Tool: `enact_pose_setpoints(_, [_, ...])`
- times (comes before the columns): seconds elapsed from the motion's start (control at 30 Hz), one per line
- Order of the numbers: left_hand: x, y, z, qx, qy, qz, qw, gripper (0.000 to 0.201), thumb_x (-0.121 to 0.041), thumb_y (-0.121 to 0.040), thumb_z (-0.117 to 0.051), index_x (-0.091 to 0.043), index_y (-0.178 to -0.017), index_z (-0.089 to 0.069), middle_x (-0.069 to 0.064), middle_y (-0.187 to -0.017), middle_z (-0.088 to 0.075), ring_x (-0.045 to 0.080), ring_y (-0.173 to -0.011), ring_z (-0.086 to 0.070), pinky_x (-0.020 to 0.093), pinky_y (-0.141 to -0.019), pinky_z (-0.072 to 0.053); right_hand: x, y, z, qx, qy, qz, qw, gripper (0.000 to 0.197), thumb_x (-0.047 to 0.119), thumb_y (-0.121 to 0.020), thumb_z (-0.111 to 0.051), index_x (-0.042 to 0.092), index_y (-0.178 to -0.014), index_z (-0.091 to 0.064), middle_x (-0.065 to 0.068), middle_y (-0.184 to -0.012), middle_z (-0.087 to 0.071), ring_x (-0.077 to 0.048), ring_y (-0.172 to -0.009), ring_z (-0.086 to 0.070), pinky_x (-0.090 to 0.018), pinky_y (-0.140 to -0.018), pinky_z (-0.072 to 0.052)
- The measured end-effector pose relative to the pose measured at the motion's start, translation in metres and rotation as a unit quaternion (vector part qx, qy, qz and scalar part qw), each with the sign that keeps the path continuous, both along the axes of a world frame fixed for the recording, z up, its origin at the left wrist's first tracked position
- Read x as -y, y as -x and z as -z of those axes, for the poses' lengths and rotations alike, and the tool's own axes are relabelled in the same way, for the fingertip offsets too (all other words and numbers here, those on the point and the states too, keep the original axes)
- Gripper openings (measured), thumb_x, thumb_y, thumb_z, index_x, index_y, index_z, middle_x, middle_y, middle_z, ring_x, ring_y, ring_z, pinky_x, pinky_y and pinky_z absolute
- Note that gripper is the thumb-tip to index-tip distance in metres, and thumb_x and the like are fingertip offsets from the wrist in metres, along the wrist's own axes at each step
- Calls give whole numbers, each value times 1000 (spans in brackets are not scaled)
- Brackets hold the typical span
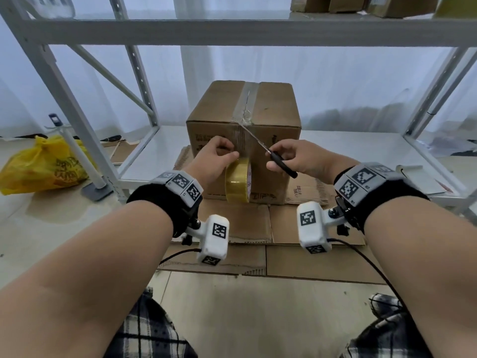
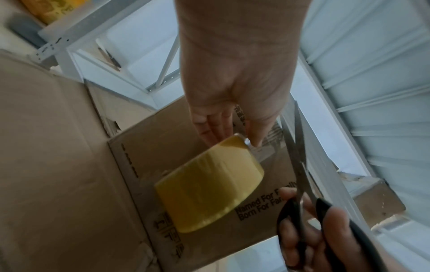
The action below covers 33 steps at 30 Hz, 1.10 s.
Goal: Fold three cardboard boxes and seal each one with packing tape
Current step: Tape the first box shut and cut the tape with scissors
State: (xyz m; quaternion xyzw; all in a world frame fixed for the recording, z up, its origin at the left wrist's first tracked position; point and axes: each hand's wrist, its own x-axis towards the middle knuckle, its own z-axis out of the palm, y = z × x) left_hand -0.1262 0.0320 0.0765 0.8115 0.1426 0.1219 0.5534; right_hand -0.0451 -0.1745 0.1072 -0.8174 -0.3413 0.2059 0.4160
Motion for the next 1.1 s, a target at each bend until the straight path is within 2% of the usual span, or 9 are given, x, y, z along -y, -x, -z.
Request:
enact_pose_setpoints(0.13, [6,-1,2,39,4,-13,999,21,-10,-90,-63,-18,-106,-52,4,-102,-59,17,-92,-57,26,-76,-51,6,7,10,-11,6,12,1000,39,26,-83,-73,20,-118,-60,6,-89,-59,-6,-82,-54,-17,-69,-39])
enact_pose_setpoints(0.23, [7,1,3,48,2,-18,999,23,-6,-89,-62,-16,-107,-53,5,-101,-59,17,-93,-56,29,-81,-50,12,8,10,-19,28,11,999,41,29,-81,-74,21,-118,-61,-5,-102,-64,-16,-96,-58,-23,-79,-44])
enact_pose_setpoints(0.33, [7,3,3,50,5,-22,999,23,-7,-90,-62,-16,-108,-53,0,-98,-59,15,-92,-56,26,-80,-49,24,9,5,-53,90,-1,995,38,30,-80,-74,17,-114,-62,-8,-96,-65,-16,-82,-62,-29,-78,-49])
enact_pose_setpoints(0.43, [8,4,4,41,-1,-19,999,24,-10,-91,-62,-19,-111,-52,-2,-99,-59,13,-92,-57,26,-79,-50,38,12,1,-65,176,-31,982,35,31,-81,-74,17,-111,-63,-7,-93,-64,-14,-71,-63,-27,-74,-52])
enact_pose_setpoints(0.57, [7,5,6,37,-9,-12,999,25,-9,-90,-62,-19,-112,-52,4,-107,-59,16,-97,-58,30,-82,-52,45,14,-12,-57,203,-22,977,30,42,-79,-71,23,-102,-65,-2,-81,-63,-12,-72,-59,-26,-73,-46])
enact_pose_setpoints(0.7, [6,6,5,41,-15,-8,999,26,-8,-91,-61,-17,-113,-51,3,-106,-59,17,-99,-57,32,-87,-51,50,11,-30,-6,237,-4,971,52,60,-62,-71,22,-98,-69,2,-71,-61,-14,-73,-54,-32,-74,-39])
enact_pose_setpoints(0.77, [7,6,5,40,-25,-6,999,27,-8,-91,-61,-17,-114,-51,0,-107,-58,17,-101,-56,34,-90,-50,49,10,-35,9,235,7,972,46,58,-68,-71,23,-99,-69,2,-71,-63,-13,-70,-56,-31,-72,-38])
enact_pose_setpoints(0.93, [6,8,3,32,-42,4,999,29,-11,-92,-60,-17,-118,-51,-2,-110,-55,18,-107,-54,34,-94,-49,35,13,-41,10,220,6,975,29,50,-77,-71,27,-95,-68,-1,-80,-63,-13,-73,-57,-28,-75,-43])
enact_pose_setpoints(1.1, [6,10,2,49,-71,38,996,24,-9,-93,-57,-21,-113,-54,-1,-117,-53,15,-108,-51,19,-83,-46,26,6,-43,25,224,7,974,38,50,-75,-73,30,-108,-68,-6,-99,-66,-14,-77,-58,-32,-85,-46])
